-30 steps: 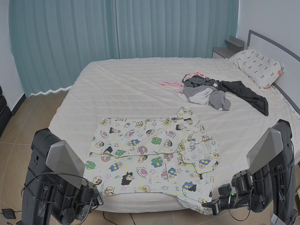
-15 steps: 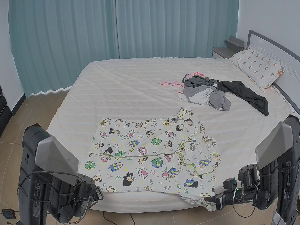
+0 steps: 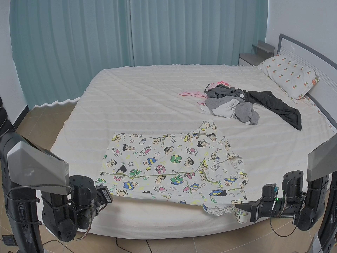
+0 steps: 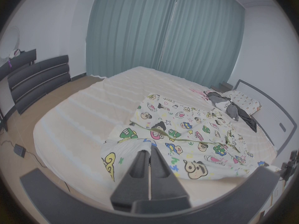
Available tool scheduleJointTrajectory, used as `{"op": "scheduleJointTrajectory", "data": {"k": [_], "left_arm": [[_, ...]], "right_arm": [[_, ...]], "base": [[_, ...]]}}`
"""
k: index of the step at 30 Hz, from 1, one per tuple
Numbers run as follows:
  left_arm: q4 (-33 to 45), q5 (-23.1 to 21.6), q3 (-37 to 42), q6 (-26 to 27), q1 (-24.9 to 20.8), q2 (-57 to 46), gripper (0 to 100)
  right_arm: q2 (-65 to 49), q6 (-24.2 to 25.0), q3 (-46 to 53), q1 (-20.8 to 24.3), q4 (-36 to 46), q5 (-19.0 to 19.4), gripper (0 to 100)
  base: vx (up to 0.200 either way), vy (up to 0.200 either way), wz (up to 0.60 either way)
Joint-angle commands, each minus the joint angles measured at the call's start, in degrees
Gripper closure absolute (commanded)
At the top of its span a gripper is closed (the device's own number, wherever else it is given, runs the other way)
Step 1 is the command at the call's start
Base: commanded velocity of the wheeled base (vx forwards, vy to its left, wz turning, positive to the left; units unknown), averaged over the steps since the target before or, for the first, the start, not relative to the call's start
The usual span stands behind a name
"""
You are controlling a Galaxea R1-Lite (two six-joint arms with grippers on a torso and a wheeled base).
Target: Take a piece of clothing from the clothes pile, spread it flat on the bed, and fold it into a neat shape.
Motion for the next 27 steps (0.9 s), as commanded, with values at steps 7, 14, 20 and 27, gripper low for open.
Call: {"op": "scheduleJointTrajectory", "data": {"k": [7,14,20,27], "left_arm": [[-0.8,0.0,3.1,5.7,0.2,-3.0,100],[-0.7,0.0,5.3,7.5,0.2,-3.2,100],[-0.7,-0.1,7.8,8.6,0.0,-3.7,100],[-0.6,0.0,9.4,9.9,-0.1,-3.9,100]], "right_arm": [[-4.5,0.0,0.8,-0.2,-0.6,-0.3,100],[-7.3,-0.3,0.8,0.1,3.1,-1.1,100],[-10.3,-0.5,0.8,0.2,8.9,-1.5,100],[-11.3,-0.5,0.8,0.0,10.6,-2.0,100]], "base": [[0.0,0.0,0.0],[0.0,0.0,0.0],[0.0,0.0,0.0],[0.0,0.0,0.0]]}}
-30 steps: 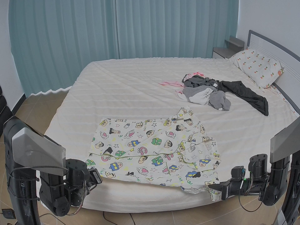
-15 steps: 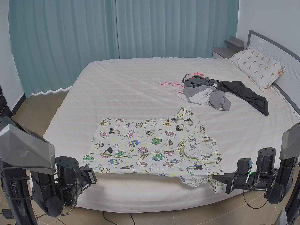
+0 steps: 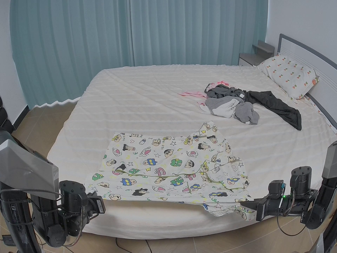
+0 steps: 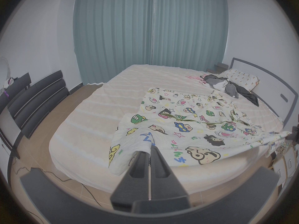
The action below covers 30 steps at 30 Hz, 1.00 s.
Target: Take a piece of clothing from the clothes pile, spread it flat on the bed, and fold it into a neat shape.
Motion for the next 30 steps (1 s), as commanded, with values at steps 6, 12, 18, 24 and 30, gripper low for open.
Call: {"op": "scheduleJointTrajectory", "data": {"k": [6,12,18,24,30], "left_arm": [[3.9,-0.2,1.2,1.7,-0.8,-0.5,100],[5.0,-0.3,-4.3,2.6,0.4,0.0,100],[15.1,-0.3,-15.6,4.1,3.9,0.5,100],[26.5,-0.3,-26.5,3.9,3.9,1.0,100],[33.1,-0.3,-34.5,3.8,4.0,4.7,100]], "right_arm": [[-1.1,-0.4,0.8,-0.1,2.6,-0.6,100],[1.4,-0.2,0.0,-0.3,1.5,-0.6,100],[6.6,0.2,-4.6,-0.3,-0.8,-1.4,100],[11.9,0.4,-10.7,-0.4,-0.8,-5.0,100],[16.0,0.4,-15.7,-1.5,-0.8,-7.2,100]], "base": [[0.0,0.0,0.0],[0.0,0.0,0.0],[0.0,0.0,0.0],[0.0,0.0,0.0],[0.0,0.0,0.0]]}}
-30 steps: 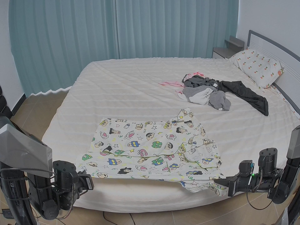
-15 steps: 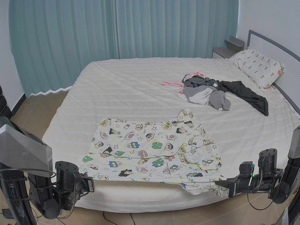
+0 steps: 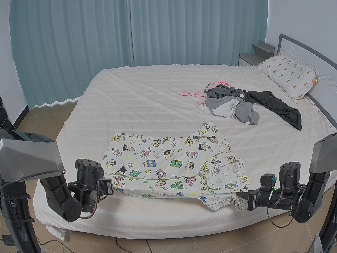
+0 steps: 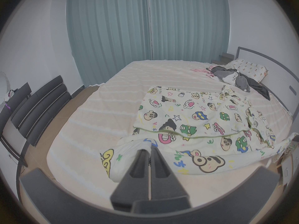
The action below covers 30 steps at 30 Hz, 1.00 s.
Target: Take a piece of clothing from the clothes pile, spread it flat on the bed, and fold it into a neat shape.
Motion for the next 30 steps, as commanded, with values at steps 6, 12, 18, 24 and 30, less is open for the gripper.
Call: {"op": "scheduleJointTrajectory", "data": {"k": [6,12,18,24,30], "left_arm": [[9.0,0.0,-15.3,0.0,0.6,8.1,100],[14.3,0.0,-22.7,-0.1,1.5,11.6,100],[17.9,0.0,-29.1,-1.6,1.7,14.2,100],[21.3,0.0,-34.0,-3.5,1.8,16.1,100],[22.0,0.0,-36.5,-3.6,2.0,17.9,0]], "right_arm": [[10.1,0.1,-9.4,-1.5,-0.1,-2.9,100],[12.6,0.3,-13.0,-2.1,-0.1,-3.6,100],[13.9,3.6,-15.9,-1.5,0.0,-5.8,100],[15.7,6.5,-18.8,-1.6,-0.2,-5.8,100],[16.5,10.3,-20.2,-1.8,-0.2,-5.9,100]], "base": [[0.0,0.0,0.0],[0.0,0.0,0.0],[0.0,0.0,0.0],[0.0,0.0,0.0],[0.0,0.0,0.0]]}}
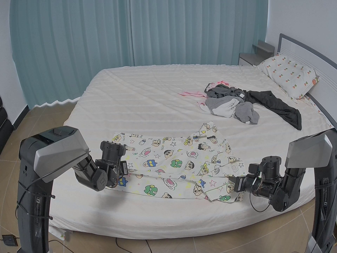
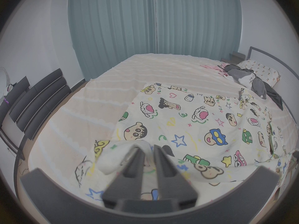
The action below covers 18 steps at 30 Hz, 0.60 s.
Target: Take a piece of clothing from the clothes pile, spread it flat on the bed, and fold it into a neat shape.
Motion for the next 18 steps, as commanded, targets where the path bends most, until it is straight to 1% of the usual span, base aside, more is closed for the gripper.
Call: {"op": "scheduleJointTrajectory", "data": {"k": [1,2,3,4,5,8,9,12,14,15,16,18], "left_arm": [[0.0,0.0,-2.1,-0.3,0.1,2.1,0],[0.0,0.0,-2.2,-0.4,0.1,2.1,0],[0.0,0.0,-2.2,-0.4,0.1,2.1,0],[-0.1,0.2,-3.6,-3.3,0.3,2.1,0],[-0.1,0.3,-4.1,-4.4,0.5,2.0,0],[-0.1,0.3,-4.4,-6.2,1.8,1.7,0],[-0.1,0.3,-4.3,-6.9,2.8,1.2,0],[-0.1,0.3,-3.6,-9.0,4.5,-0.5,0],[0.0,-0.3,-1.9,-10.8,6.0,-2.6,0],[0.0,-0.8,-0.7,-11.1,6.7,-3.7,0],[-0.3,-2.3,1.3,-11.4,7.4,-5.0,0],[-0.6,-6.6,5.0,-12.1,8.7,-8.2,0]], "right_arm": [[1.6,0.6,-1.3,-0.1,-0.1,0.0,100],[1.8,0.6,-1.4,-0.1,-0.1,0.0,0],[1.8,0.6,-1.4,-0.1,-0.1,0.0,0],[2.6,1.0,-2.1,-0.3,-0.1,0.0,0],[2.5,1.6,-2.1,-0.7,-0.2,-0.4,0],[1.8,3.9,-2.2,-1.3,-0.3,-2.2,0],[1.2,4.9,-2.2,-2.1,-0.2,-3.1,0],[0.7,5.4,-2.4,-3.3,-0.3,-4.3,0],[0.6,5.6,-2.2,-4.3,-0.3,-5.8,0],[0.3,5.8,-2.0,-4.6,-0.4,-6.4,0],[-0.3,6.8,-1.9,-4.9,-0.3,-7.0,0],[-1.8,9.6,-1.8,-5.0,-0.3,-7.9,0]], "base": [[0.0,0.0,0.0],[0.0,0.0,0.0],[0.0,0.0,0.0],[0.0,0.0,0.0],[0.0,0.0,0.0],[0.0,0.0,0.0],[0.0,0.0,0.0],[0.0,0.0,0.0],[0.0,0.0,0.0],[0.0,0.0,0.0],[0.0,0.0,0.0],[0.0,0.0,0.0]]}}
